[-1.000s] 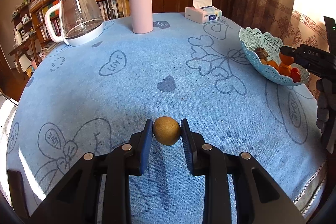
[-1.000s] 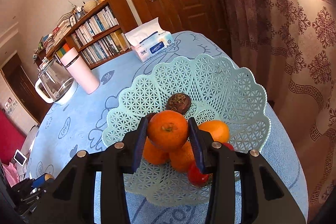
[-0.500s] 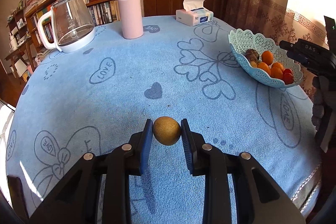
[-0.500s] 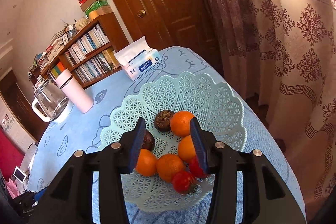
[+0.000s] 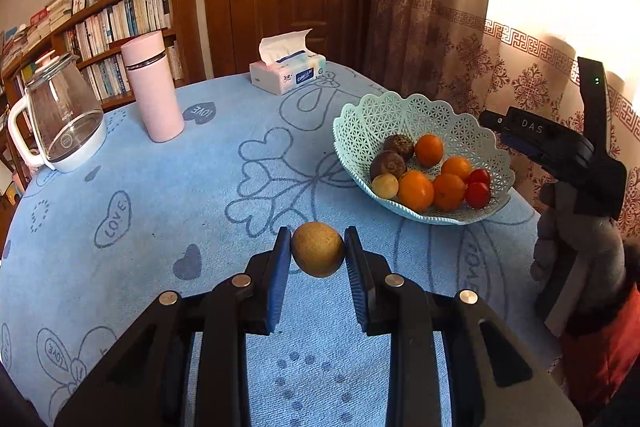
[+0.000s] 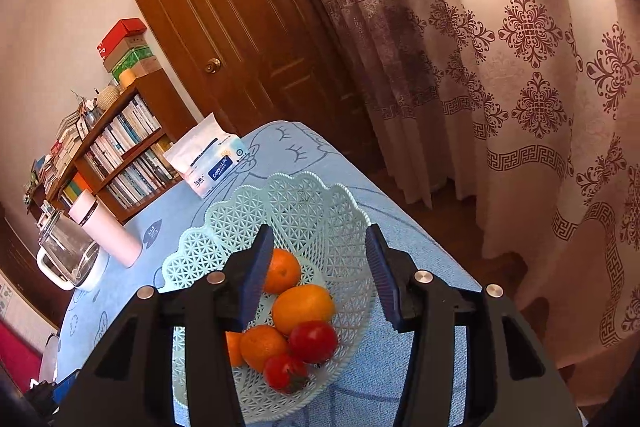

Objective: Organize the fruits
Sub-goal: 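Carry the yellow-brown fruit into the green basket and open the left tool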

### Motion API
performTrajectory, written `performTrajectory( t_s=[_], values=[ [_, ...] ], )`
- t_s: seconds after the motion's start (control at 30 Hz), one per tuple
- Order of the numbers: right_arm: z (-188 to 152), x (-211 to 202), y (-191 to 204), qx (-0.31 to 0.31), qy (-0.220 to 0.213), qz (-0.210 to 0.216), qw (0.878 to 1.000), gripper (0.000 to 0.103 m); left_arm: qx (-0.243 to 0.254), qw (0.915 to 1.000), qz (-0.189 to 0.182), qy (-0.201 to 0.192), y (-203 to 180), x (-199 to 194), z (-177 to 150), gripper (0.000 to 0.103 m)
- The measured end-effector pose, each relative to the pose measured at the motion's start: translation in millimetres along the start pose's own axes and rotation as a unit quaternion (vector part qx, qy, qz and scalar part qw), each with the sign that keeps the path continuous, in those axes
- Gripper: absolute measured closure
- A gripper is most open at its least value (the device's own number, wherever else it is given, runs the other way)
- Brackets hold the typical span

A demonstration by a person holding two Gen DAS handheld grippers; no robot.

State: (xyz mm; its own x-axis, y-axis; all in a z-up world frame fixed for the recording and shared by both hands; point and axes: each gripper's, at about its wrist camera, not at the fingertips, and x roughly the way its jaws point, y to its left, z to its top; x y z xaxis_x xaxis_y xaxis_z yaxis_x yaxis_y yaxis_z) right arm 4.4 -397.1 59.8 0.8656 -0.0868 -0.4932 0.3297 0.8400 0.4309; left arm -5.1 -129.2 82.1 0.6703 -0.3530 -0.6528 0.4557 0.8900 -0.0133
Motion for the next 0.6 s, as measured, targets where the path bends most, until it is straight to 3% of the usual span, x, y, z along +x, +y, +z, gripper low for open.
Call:
performTrajectory(
  t_s=[0.3, 0.6],
  values=[
    [0, 0, -1, 0.004, -0.006, 0.0, 1.0, 0.047, 0.032, 0.9989, -0.033, 0.004, -42, 32, 23, 0.075],
    [-1, 1, -2, 0.005, -0.005, -0.002, 1.0, 0.043, 0.044, 0.9988, -0.023, 0.001, -54, 48, 31, 0.075]
  ],
)
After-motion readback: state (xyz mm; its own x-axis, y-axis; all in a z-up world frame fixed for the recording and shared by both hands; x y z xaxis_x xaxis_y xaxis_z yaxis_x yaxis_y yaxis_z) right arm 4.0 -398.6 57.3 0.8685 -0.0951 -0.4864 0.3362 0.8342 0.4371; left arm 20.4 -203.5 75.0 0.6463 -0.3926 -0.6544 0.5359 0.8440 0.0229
